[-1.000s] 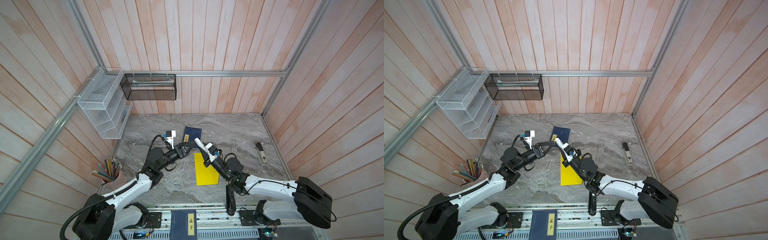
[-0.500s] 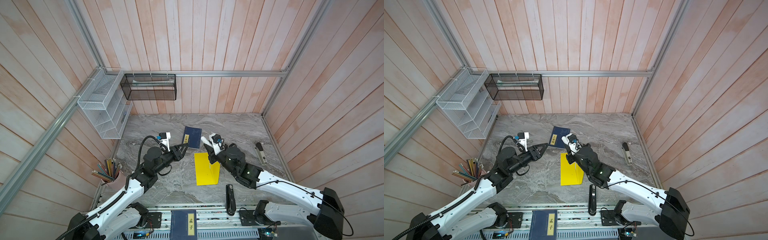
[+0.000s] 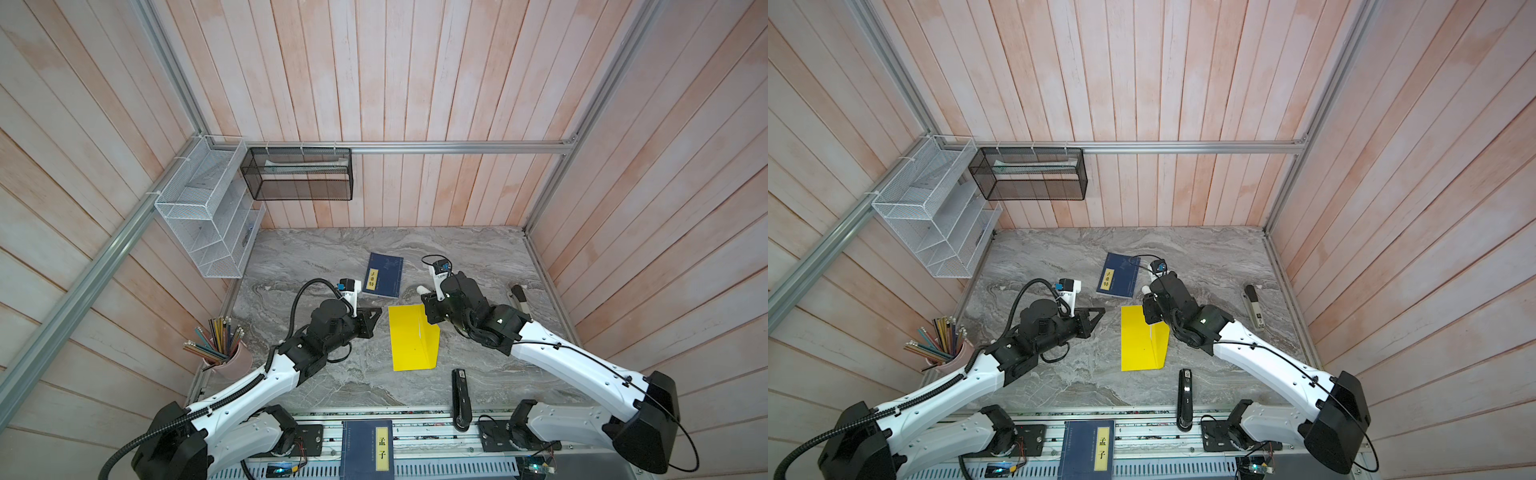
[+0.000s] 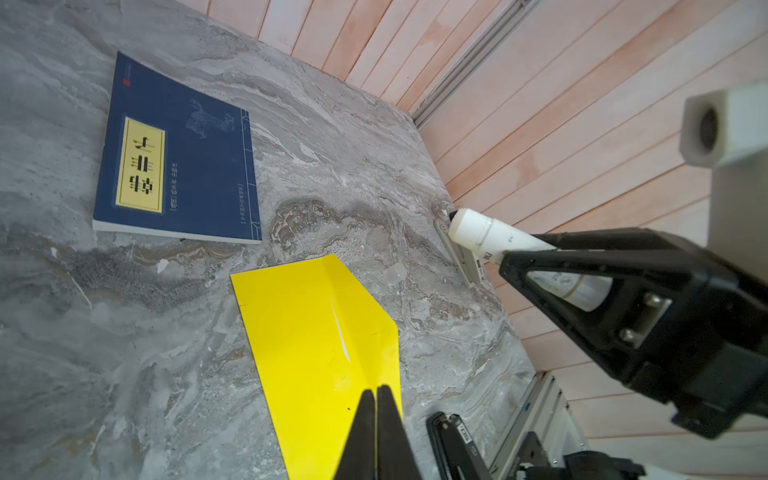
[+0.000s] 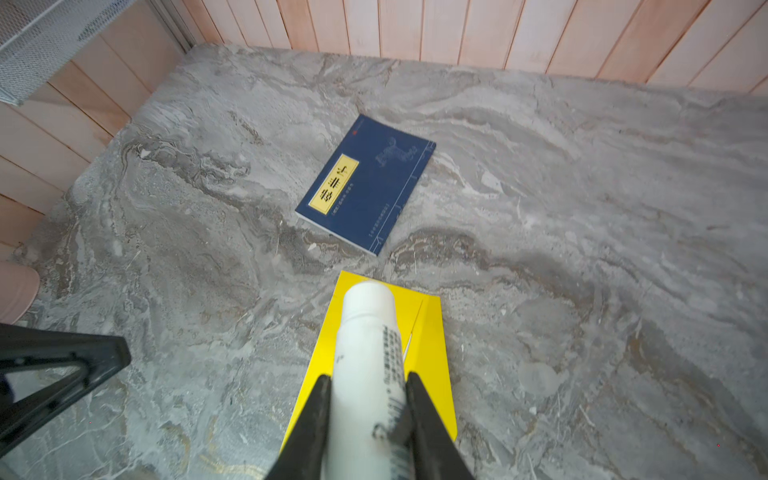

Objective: Place the letter into the envelope and seal it
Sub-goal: 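Carry the glue stick over the yellow envelope while the left gripper approaches, then lower the glue stick onto the envelope fold while the left gripper pins it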

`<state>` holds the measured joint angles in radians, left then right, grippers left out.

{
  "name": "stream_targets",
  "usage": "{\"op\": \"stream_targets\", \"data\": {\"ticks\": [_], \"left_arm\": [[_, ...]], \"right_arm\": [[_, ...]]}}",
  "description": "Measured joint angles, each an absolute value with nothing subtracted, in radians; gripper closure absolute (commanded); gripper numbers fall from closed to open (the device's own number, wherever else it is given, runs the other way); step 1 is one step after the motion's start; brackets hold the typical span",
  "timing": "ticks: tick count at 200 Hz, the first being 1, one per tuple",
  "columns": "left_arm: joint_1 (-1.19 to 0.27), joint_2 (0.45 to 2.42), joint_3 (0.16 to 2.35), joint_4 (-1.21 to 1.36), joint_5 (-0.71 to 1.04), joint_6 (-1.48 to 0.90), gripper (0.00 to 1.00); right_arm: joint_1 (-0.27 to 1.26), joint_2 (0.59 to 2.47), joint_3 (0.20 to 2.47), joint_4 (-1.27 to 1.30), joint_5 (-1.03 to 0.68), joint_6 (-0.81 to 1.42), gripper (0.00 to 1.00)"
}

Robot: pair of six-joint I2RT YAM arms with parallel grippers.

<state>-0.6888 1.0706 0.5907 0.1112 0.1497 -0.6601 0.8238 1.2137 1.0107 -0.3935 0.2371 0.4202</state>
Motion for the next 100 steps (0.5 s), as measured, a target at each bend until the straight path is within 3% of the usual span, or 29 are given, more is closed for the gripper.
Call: {"op": "stream_targets", "data": {"ticks": [100], "left_arm": [[-0.778,1.345,0.622,0.145,0.12,-0.63,1.0]], "right_arm": [[0.754,1.325,1.076,-0.605,0.043,0.609,1.0]]}}
